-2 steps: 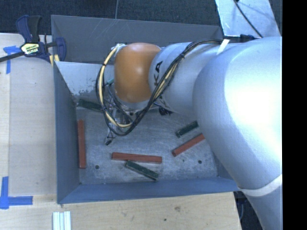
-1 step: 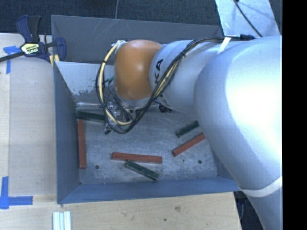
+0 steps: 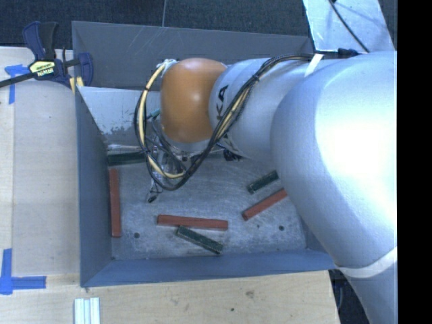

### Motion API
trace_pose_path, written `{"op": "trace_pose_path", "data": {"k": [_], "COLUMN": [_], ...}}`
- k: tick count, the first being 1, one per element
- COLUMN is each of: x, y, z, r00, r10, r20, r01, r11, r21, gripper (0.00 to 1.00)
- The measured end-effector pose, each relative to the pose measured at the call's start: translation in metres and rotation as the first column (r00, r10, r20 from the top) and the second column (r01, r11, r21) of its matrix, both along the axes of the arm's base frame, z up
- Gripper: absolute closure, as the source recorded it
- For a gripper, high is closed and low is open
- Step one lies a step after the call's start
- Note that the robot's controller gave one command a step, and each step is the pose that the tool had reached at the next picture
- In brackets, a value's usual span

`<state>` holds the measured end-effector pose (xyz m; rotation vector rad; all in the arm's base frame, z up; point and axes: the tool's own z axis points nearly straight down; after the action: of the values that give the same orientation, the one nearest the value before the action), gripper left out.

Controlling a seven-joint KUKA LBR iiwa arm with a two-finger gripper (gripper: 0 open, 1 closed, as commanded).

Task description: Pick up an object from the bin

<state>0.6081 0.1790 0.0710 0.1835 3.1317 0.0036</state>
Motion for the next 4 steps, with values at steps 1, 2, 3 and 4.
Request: {"op": "trace_pose_path", "data": {"k": [1,2,3,4], "x": [-0.014,-0.007,-0.01,-0.081], "y": [-0.132,-0.228,-0.264,-0.314], "z": [-0.001,0.041,-0.003,0.0], "r00": [0.997,1.0,1.0,1.0], "r10": [-0.082,-0.002,0.013,0.012], "r20": [-0.004,0.004,-0.005,-0.001], "r01": [0.082,0.002,-0.013,-0.012], "r11": [0.997,1.0,1.0,1.0], "r21": [-0.006,-0.007,-0.003,0.001], "gripper": [0.0,0.0,0.0,0.0]}}
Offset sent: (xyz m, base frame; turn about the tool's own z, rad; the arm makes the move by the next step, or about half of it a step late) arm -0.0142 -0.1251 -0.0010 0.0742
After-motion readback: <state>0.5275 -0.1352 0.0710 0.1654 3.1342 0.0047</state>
